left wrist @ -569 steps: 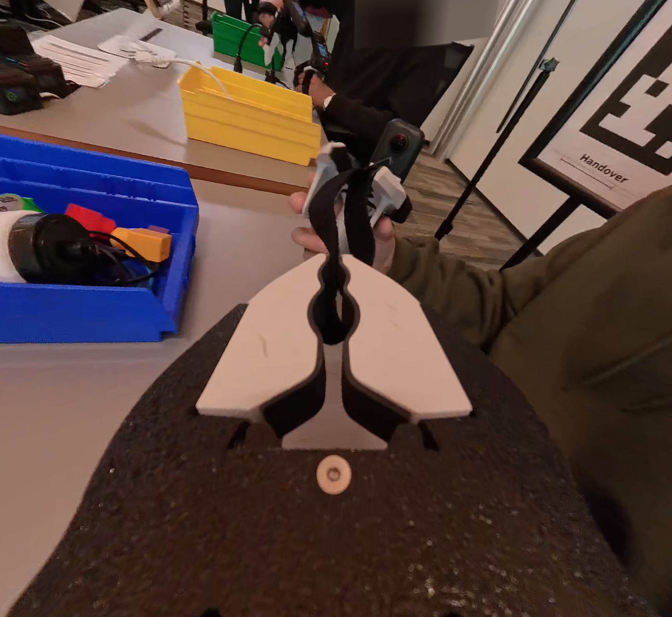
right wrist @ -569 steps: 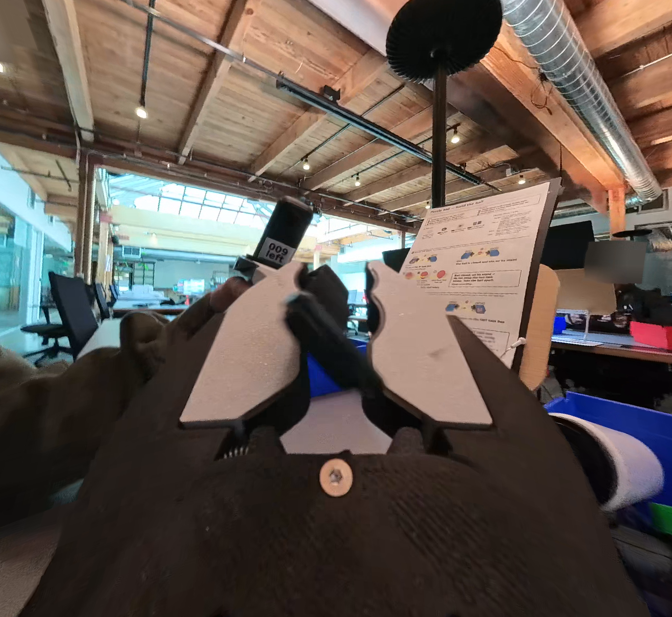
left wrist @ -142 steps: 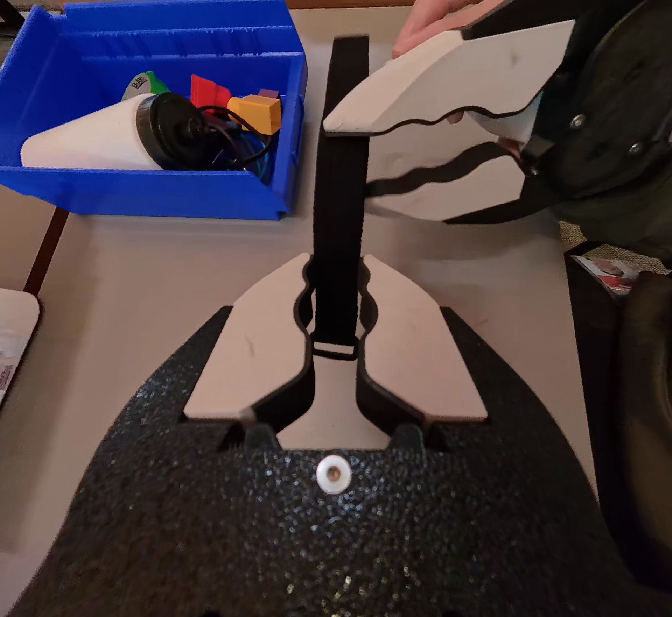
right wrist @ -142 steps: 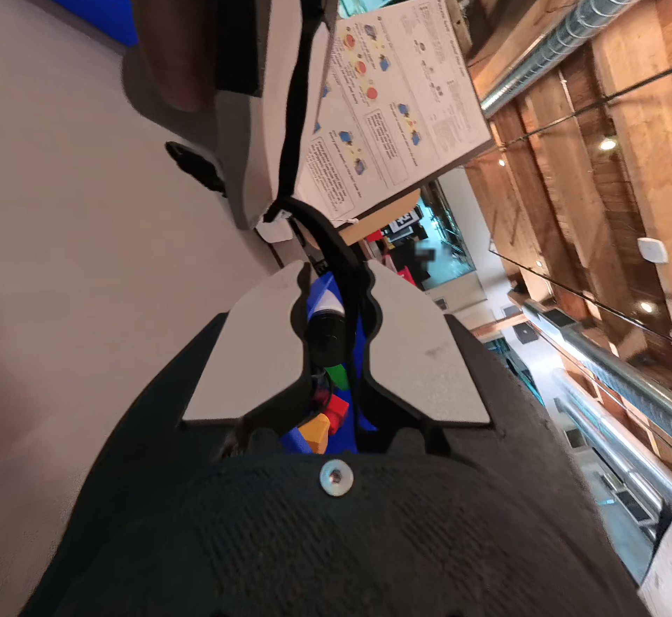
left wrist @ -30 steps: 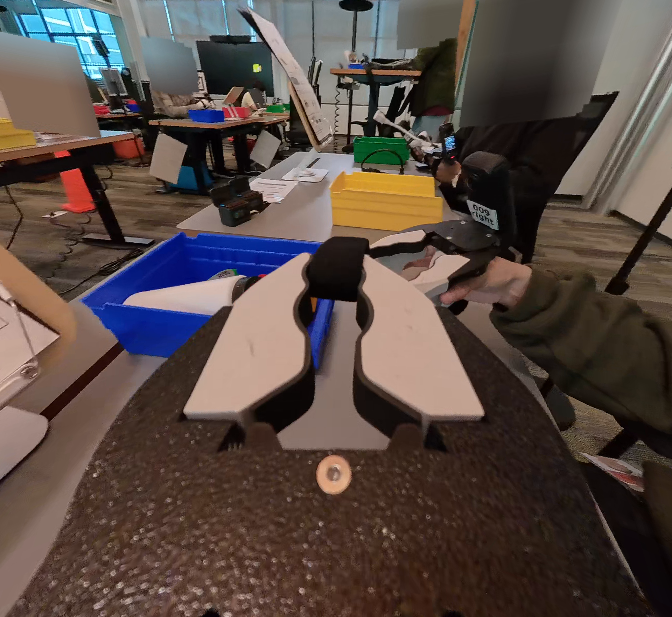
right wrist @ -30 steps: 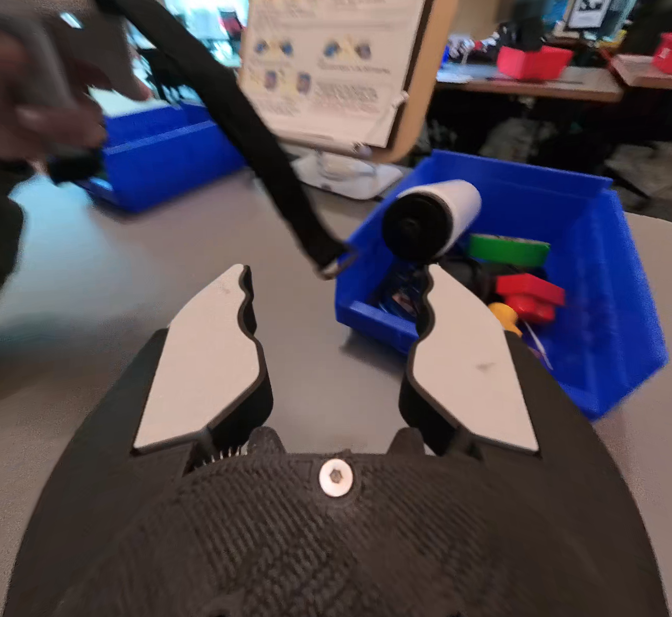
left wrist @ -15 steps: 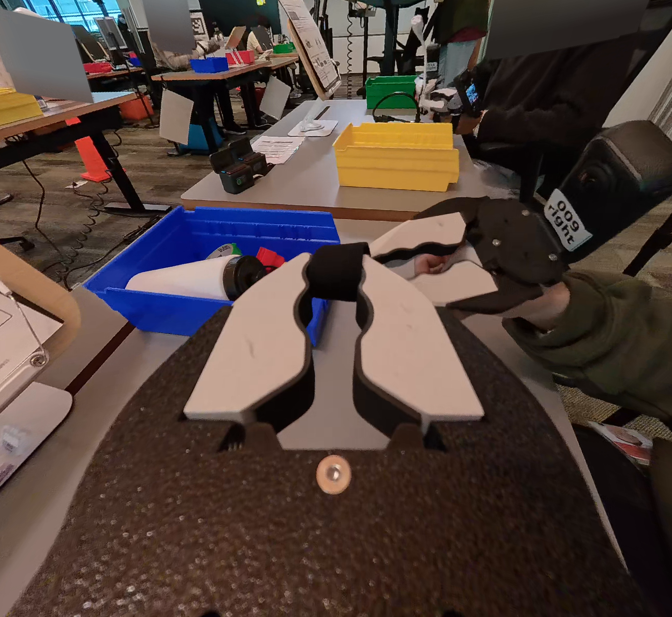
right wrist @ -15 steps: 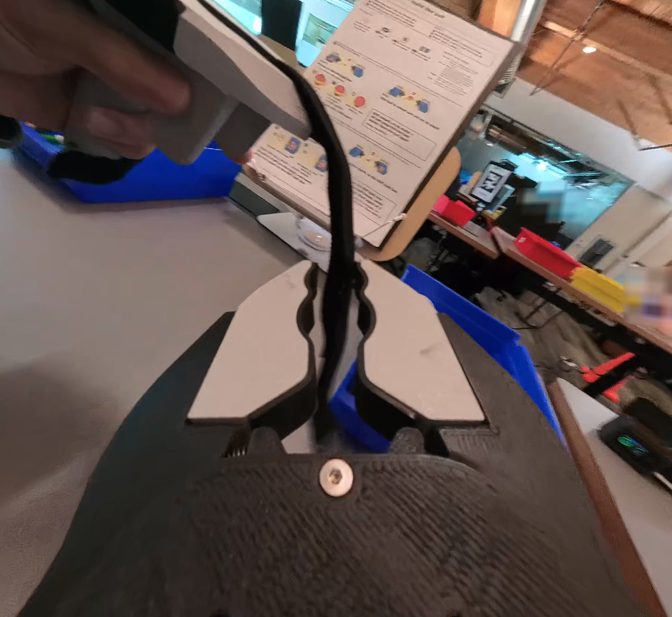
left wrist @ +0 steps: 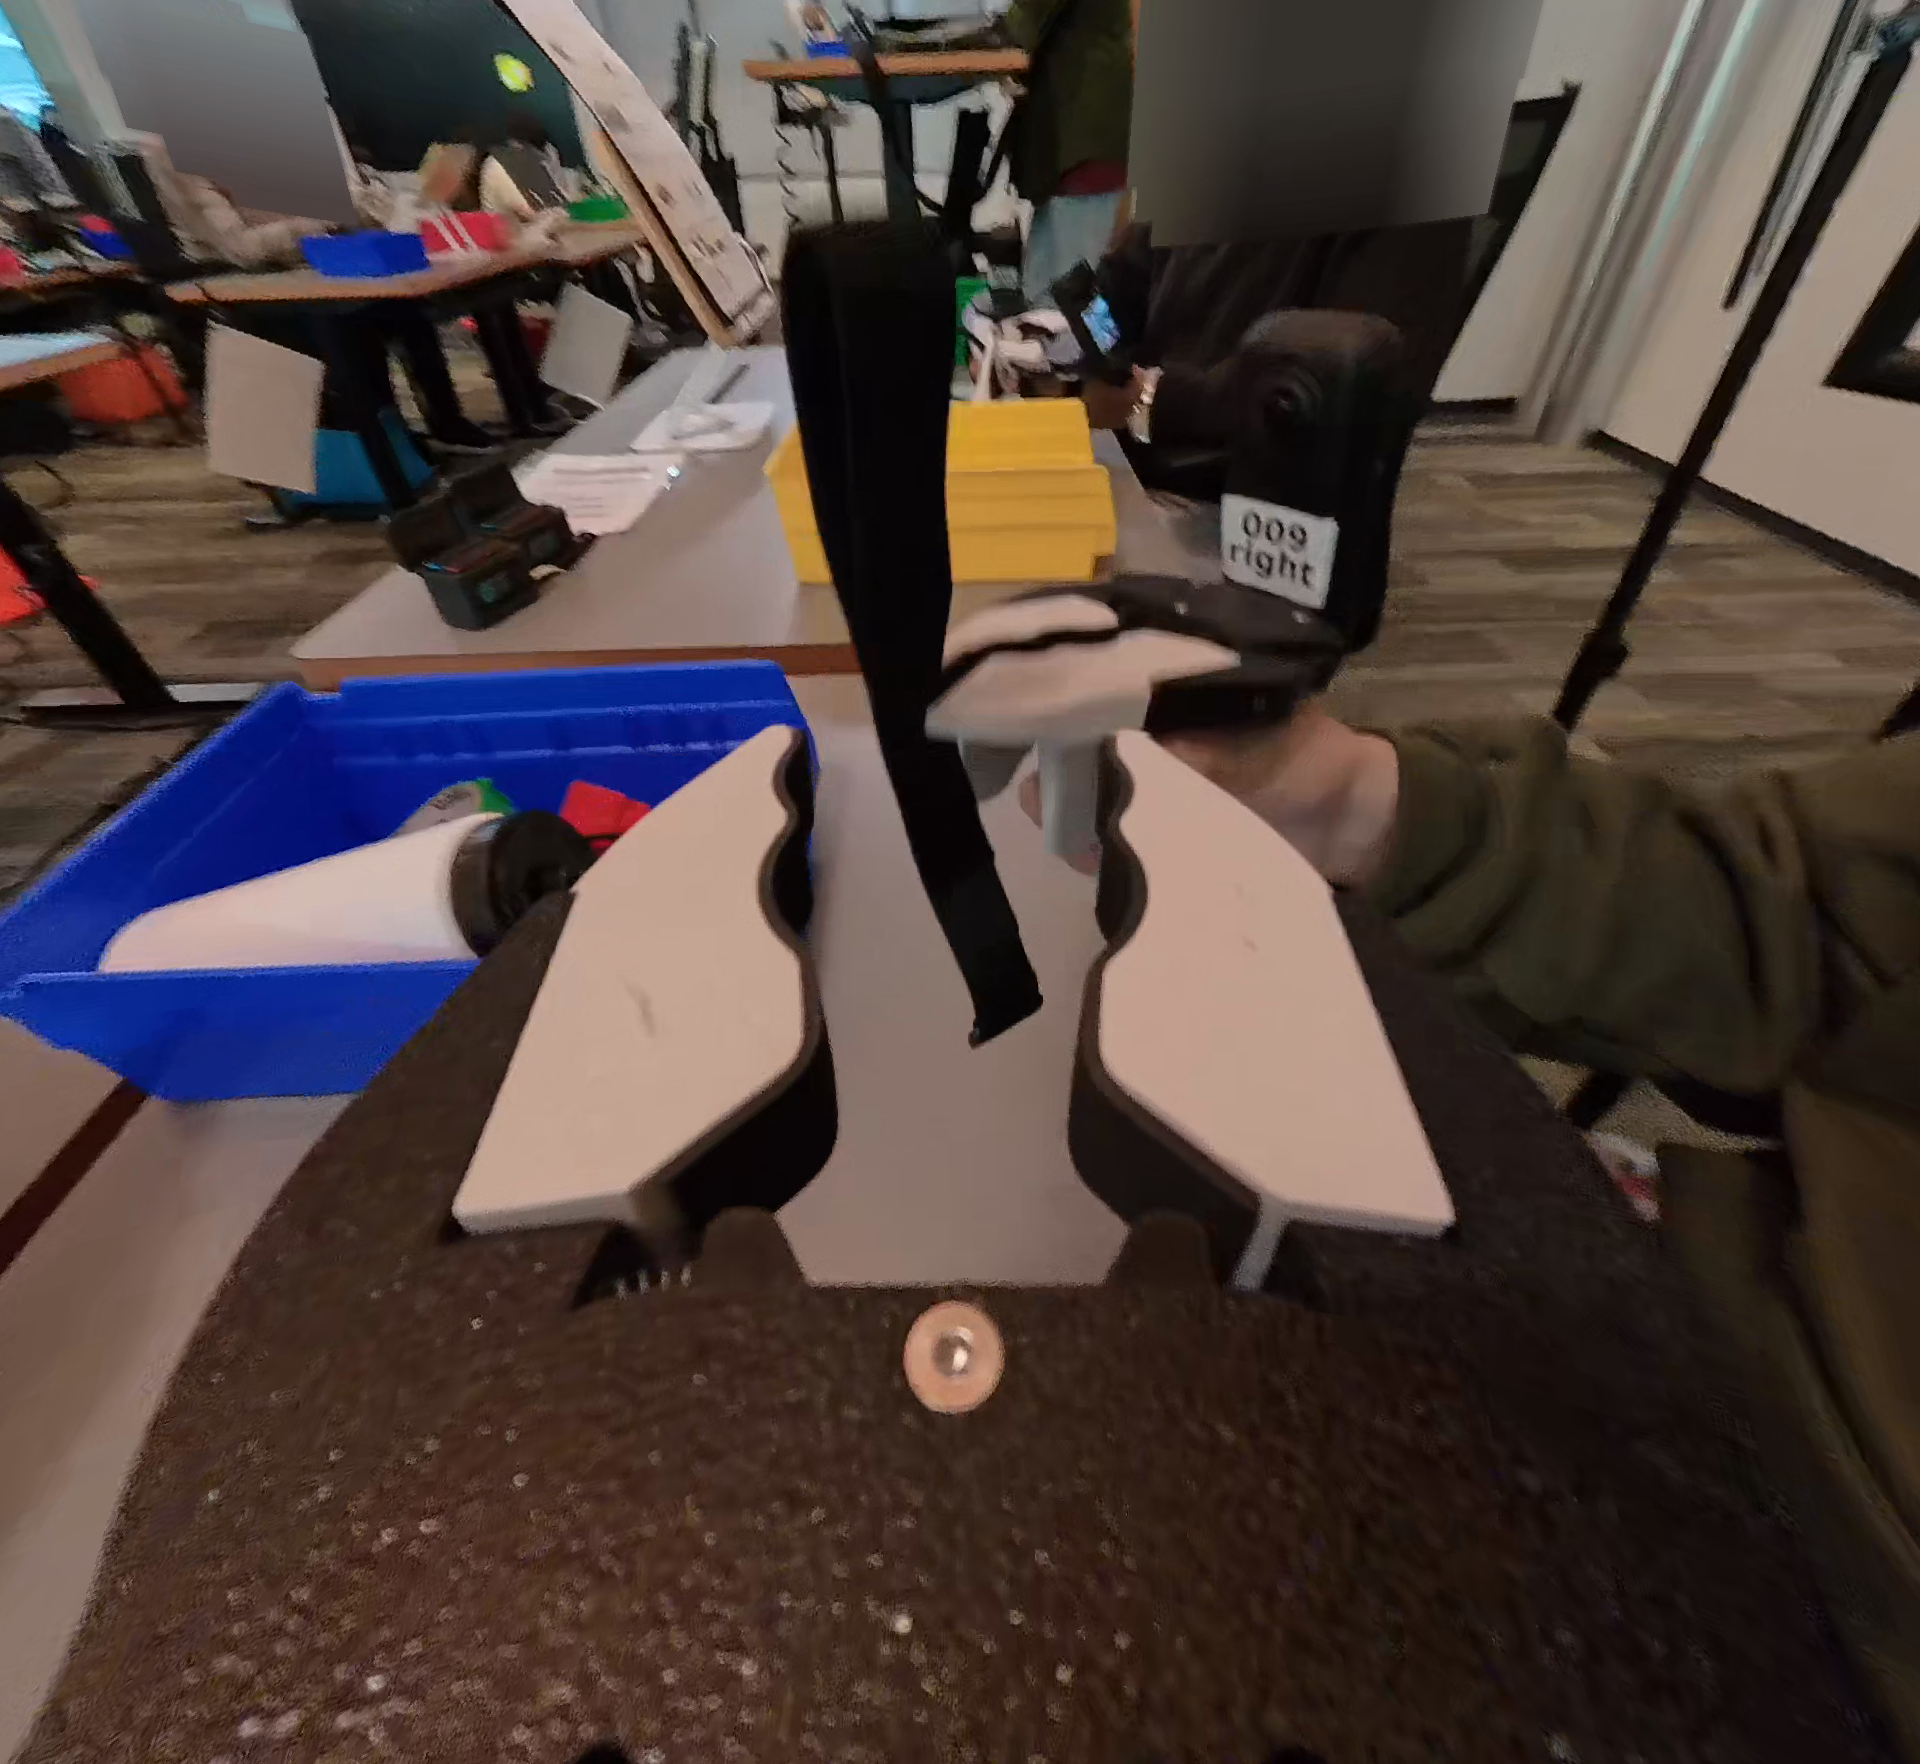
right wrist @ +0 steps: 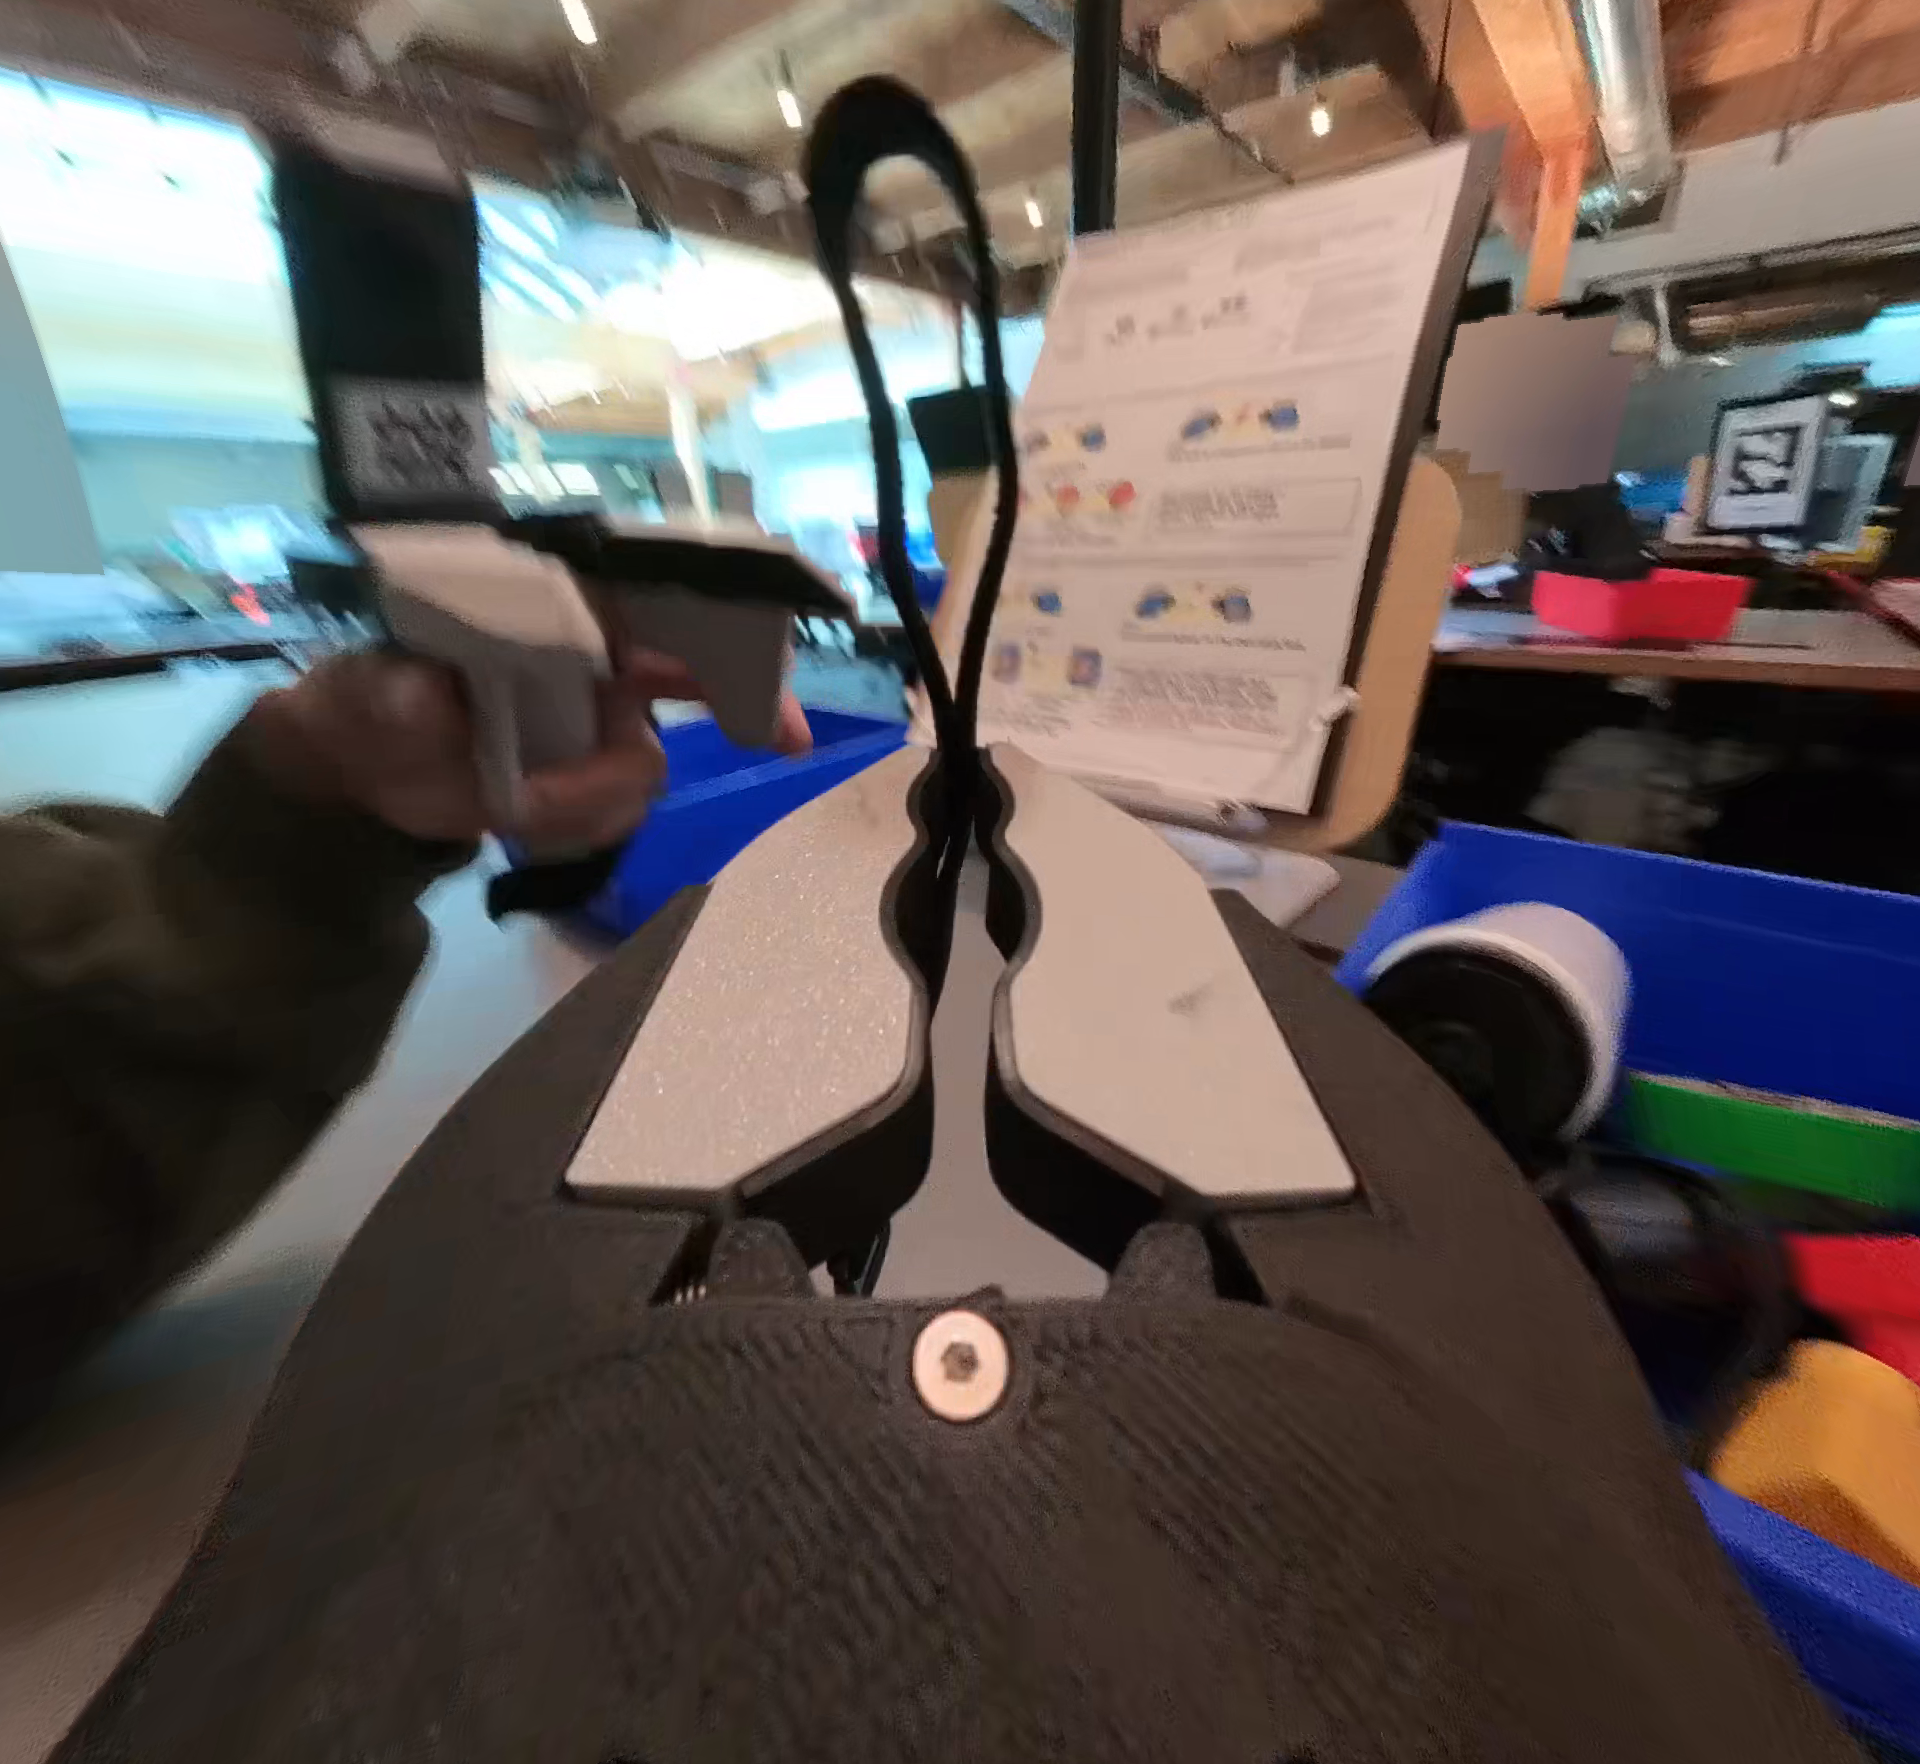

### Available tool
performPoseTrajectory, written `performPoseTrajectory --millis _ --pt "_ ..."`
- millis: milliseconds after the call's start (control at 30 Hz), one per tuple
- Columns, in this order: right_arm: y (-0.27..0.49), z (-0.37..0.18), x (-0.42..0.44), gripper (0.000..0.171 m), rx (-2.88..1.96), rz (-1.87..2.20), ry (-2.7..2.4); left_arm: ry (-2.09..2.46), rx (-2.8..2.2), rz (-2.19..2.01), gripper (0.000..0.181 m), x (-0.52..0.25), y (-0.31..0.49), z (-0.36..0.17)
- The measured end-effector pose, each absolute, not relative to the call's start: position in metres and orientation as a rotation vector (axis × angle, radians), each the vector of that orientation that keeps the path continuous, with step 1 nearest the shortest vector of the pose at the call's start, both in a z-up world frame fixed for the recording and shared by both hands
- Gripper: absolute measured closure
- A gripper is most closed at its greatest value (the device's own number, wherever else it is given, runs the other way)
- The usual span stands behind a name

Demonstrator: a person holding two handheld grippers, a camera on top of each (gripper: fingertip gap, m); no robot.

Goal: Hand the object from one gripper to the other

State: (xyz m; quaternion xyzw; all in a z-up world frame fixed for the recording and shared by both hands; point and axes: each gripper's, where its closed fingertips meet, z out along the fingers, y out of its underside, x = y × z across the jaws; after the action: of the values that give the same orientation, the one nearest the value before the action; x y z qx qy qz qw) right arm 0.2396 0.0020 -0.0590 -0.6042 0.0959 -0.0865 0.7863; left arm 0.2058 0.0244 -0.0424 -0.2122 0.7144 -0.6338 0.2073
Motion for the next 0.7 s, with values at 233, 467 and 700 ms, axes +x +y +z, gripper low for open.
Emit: performPoseTrajectory --millis 233,467,700 --pt "-0.018 -0.023 0.220 0.167 -1.021 0.094 0.148 2.354 -0.538 -1.742 0.132 0.197 0.003 -0.098" --pt "-0.015 -0.021 0.212 0.167 -0.978 0.169 0.117 2.454 -0.491 -1.940 0.174 0.183 -0.017 -0.101" --pt "-0.012 -0.040 0.228 0.153 -1.187 -0.052 0.133 2.362 -0.726 -1.693 0.178 0.216 0.014 -0.113"
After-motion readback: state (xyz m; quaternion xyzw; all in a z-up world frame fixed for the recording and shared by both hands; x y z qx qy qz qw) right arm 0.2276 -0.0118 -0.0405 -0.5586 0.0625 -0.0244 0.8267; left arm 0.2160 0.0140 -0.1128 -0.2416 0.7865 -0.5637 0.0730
